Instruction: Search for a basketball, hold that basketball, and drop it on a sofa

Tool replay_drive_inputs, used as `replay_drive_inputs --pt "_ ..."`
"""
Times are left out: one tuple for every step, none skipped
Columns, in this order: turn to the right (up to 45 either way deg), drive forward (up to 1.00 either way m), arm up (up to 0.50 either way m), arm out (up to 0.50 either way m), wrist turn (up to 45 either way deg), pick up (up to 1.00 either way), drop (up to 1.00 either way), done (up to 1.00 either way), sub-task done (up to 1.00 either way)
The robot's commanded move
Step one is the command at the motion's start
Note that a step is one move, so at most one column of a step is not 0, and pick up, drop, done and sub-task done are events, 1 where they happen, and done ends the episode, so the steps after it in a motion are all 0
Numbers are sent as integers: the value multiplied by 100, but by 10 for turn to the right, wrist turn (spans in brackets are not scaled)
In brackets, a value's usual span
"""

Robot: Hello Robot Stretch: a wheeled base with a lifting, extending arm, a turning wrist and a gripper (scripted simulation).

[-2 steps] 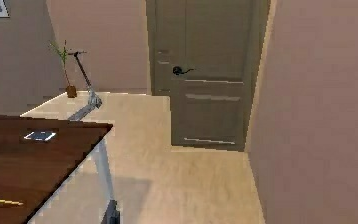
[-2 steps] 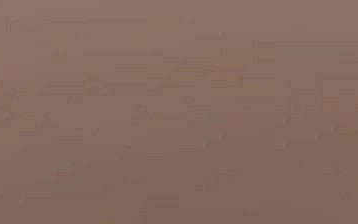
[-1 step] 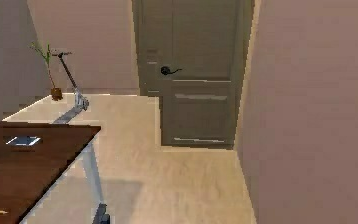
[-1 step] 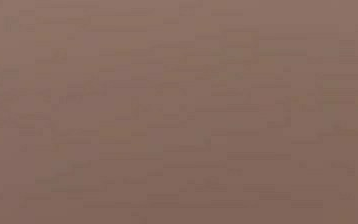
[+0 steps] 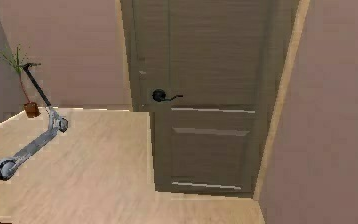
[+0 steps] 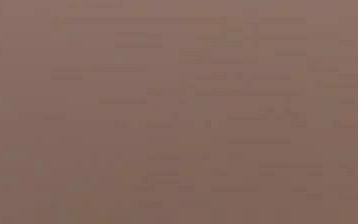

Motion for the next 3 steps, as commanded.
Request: replay_drive_inputs --pt "-150 0 0 0 0 0 0 0 0" --pt "0 100 0 0 0 0 0 0 0" --pt "-60 0 0 0 0 0 0 0 0"
